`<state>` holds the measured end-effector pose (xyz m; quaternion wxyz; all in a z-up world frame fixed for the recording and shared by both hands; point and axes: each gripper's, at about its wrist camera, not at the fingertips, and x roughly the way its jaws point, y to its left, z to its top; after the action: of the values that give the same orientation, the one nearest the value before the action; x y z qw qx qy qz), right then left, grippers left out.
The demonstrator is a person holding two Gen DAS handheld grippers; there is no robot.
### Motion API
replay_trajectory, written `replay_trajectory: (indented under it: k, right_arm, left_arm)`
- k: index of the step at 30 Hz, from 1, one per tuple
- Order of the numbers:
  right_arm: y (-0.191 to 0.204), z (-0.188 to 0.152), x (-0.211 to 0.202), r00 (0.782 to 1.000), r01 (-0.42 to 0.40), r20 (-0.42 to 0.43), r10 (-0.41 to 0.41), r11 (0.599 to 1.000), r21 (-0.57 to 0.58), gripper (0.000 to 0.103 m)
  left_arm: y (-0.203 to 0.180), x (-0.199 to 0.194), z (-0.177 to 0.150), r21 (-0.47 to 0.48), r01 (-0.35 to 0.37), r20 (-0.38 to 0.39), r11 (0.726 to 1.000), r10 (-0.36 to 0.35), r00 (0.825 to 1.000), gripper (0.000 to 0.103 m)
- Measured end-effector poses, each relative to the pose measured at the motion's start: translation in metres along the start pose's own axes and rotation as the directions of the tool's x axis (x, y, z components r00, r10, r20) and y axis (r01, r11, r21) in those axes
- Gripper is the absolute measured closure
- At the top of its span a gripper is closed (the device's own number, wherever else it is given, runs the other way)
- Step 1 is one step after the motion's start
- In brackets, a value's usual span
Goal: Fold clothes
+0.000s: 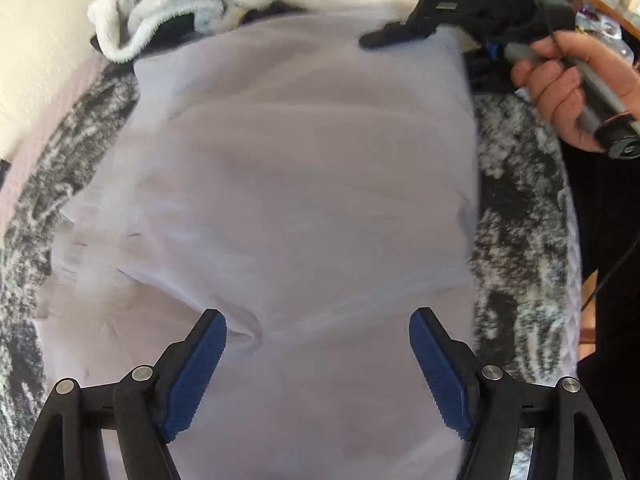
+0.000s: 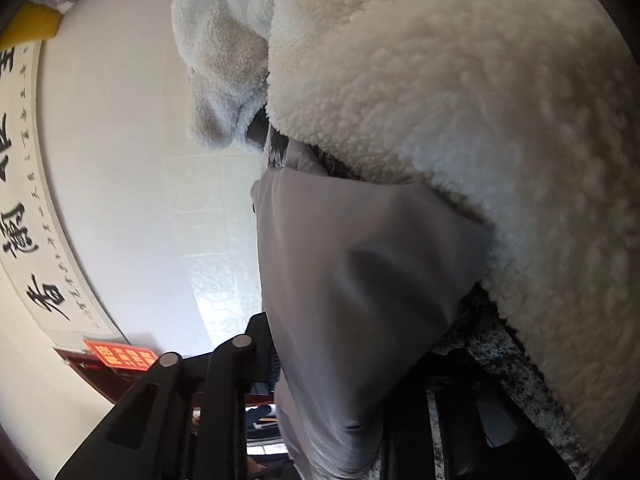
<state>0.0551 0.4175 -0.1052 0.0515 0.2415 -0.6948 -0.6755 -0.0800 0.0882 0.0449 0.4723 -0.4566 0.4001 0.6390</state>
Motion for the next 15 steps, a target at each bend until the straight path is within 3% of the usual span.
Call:
replay_trajectory:
  k: [1,2,4,6,8,9,11,13,15]
  right_arm:
    - [0.0,-0.001,-0.001,1.0,0.009,0.004,-0.009,1.0,-0.008,0.079]
    - [0.001,-0.002,-0.002,1.0,0.018,0.009,-0.018,1.0,-0.02,0.08]
    - [0.006,-0.007,-0.006,0.999,0.042,0.024,-0.041,0.997,-0.064,0.085]
    - [0.014,-0.012,-0.01,0.997,0.069,0.042,-0.064,0.991,-0.115,0.088]
    - [0.05,-0.03,-0.017,0.992,0.111,0.082,-0.091,0.952,-0.285,0.09]
    - [0.08,-0.057,-0.014,0.992,0.118,0.093,-0.087,0.897,-0.426,0.09]
    - [0.14,-0.111,-0.009,0.991,0.131,0.113,-0.073,0.726,-0.675,0.09]
    - [0.198,-0.167,-0.003,0.991,0.134,0.123,-0.055,0.491,-0.861,0.09]
    - [0.228,-0.247,0.011,0.995,0.091,0.08,-0.057,0.246,-0.965,0.09]
  left_arm:
    - [-0.002,0.025,0.0,0.006,0.006,-0.056,1.0,-0.005,0.998,0.02]
    - [-0.002,0.044,-0.001,0.005,0.006,-0.054,1.0,-0.006,0.999,0.016]
    - [0.012,0.038,-0.001,-0.067,0.06,-0.028,0.996,-0.062,0.998,0.019]
    - [0.019,0.01,-0.008,-0.127,0.032,0.028,0.991,-0.029,0.999,0.028]
    - [0.023,-0.043,-0.032,-0.205,0.016,0.152,0.979,0.016,0.988,0.028]
    - [0.025,-0.073,-0.049,-0.261,0.023,0.226,0.965,0.038,0.973,0.028]
    - [0.025,-0.14,-0.104,-0.4,0.072,0.387,0.914,0.097,0.917,0.024]
    - [0.01,-0.188,-0.156,-0.478,0.093,0.482,0.873,0.172,0.859,0.016]
    - [-0.013,-0.225,-0.212,-0.567,0.056,0.502,0.822,0.291,0.814,0.014]
